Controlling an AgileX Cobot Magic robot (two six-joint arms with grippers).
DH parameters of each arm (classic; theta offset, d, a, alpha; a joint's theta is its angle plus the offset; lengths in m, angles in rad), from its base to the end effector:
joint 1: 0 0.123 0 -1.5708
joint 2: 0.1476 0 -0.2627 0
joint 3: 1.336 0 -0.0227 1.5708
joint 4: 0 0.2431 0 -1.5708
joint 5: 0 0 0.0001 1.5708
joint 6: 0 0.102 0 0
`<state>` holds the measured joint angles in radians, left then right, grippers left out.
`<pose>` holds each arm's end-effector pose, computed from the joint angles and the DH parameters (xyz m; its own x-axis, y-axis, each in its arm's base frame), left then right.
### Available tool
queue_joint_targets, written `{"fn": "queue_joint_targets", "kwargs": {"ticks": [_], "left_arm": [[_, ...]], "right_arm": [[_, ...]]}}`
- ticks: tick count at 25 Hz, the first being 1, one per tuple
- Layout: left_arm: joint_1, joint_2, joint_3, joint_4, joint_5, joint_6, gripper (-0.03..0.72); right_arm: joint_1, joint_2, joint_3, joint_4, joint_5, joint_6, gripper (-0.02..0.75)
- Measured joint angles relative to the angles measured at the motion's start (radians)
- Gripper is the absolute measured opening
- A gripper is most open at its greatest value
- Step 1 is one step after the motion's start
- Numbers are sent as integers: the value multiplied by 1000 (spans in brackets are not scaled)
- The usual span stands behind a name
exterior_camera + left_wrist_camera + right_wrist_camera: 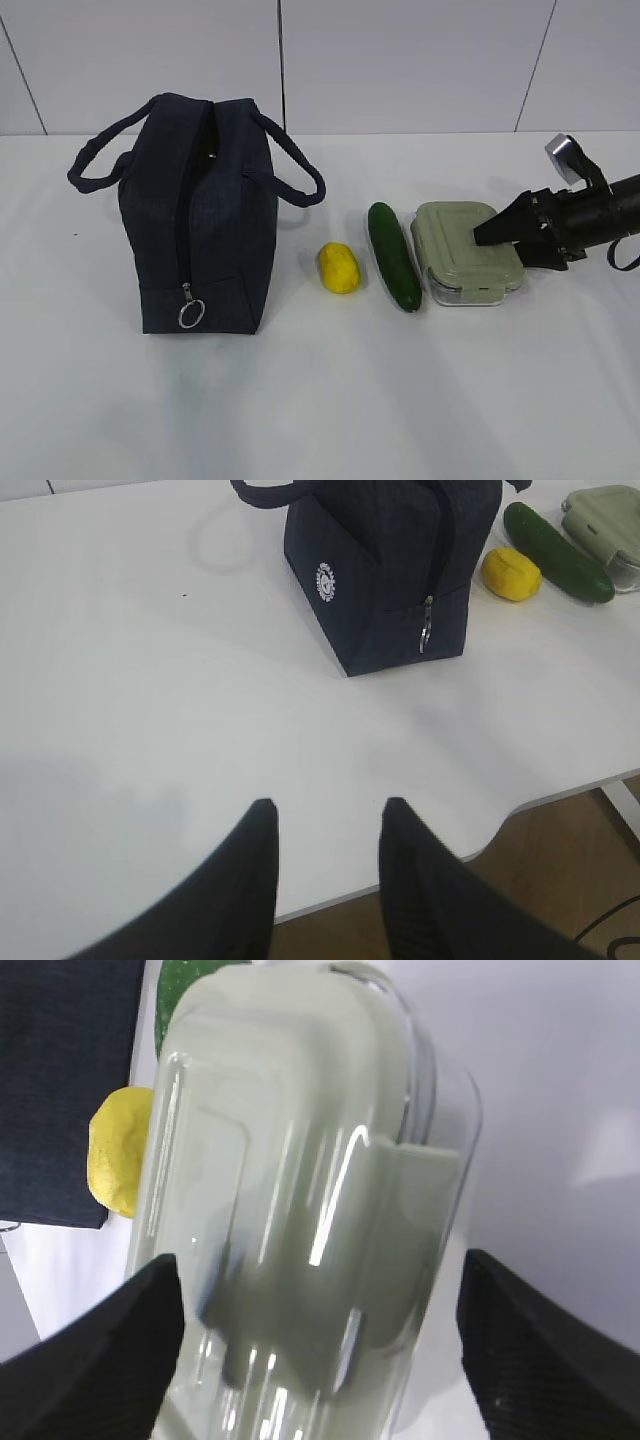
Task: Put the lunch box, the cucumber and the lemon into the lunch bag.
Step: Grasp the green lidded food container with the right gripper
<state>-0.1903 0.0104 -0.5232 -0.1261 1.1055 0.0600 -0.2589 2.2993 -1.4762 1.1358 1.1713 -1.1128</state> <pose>0.0147 -0.0145 0.2715 -0.4718 0.0941 -0.8766 0.2862 0.9568 -0.0513 0.4085 -0.0200 0.0889 -0.9235 0.0149 -0.3832 -0.2986 0.5991 0.7429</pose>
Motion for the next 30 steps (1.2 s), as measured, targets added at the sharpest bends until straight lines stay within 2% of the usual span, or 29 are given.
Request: {"fn": "queue_joint_targets", "kwargs": {"ticks": [12, 30], "left_arm": [[0, 0, 0, 0, 0, 0, 245], [0, 0, 0, 0, 0, 0, 245]], "right_arm": [[0, 53, -10, 48, 33, 15, 636], [0, 55, -10, 49, 34, 29, 611]]}}
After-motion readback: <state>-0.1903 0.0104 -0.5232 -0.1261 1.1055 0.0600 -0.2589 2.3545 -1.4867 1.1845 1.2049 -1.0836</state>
